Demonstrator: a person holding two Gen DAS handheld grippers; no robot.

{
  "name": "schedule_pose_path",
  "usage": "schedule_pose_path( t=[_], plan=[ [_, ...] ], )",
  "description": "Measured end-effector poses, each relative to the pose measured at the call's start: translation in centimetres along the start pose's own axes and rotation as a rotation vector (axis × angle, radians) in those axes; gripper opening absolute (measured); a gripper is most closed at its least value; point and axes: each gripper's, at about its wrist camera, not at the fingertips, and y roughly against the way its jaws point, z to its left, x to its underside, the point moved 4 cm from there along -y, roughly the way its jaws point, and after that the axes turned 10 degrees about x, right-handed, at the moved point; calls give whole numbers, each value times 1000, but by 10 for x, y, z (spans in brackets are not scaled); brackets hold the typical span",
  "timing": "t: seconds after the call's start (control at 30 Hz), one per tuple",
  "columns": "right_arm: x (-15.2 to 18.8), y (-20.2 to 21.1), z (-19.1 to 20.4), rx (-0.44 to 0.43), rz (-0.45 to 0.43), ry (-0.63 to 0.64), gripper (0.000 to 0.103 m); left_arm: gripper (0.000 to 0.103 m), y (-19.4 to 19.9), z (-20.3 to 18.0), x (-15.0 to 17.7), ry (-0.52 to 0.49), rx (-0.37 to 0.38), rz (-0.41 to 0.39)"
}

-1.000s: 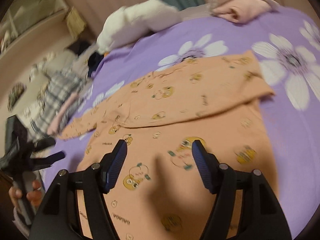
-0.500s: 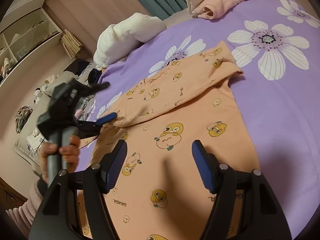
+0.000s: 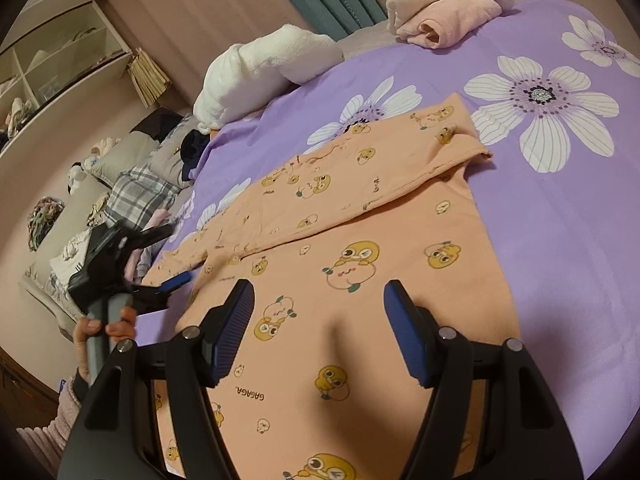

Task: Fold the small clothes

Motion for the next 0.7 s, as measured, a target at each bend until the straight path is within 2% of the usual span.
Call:
schedule_pose_path(
  t=[0.17, 0.23, 0.4, 0.57, 0.7],
  plan=[
    [4, -1, 13, 13, 19, 31, 68, 88, 64, 44, -30, 106, 3, -161],
    [4, 0, 19, 19, 17, 49, 68, 88, 95, 64, -44, 144, -7, -253],
    [7, -2, 33, 54, 15, 96, 68, 88, 142, 106, -67, 230, -14, -425],
    [10, -12, 44, 73, 40, 121, 68, 88, 152, 135, -85, 283, 0, -485],
    [10, -20, 52, 100, 46, 159, 68, 88, 148, 138, -103, 278, -16, -489]
  ],
)
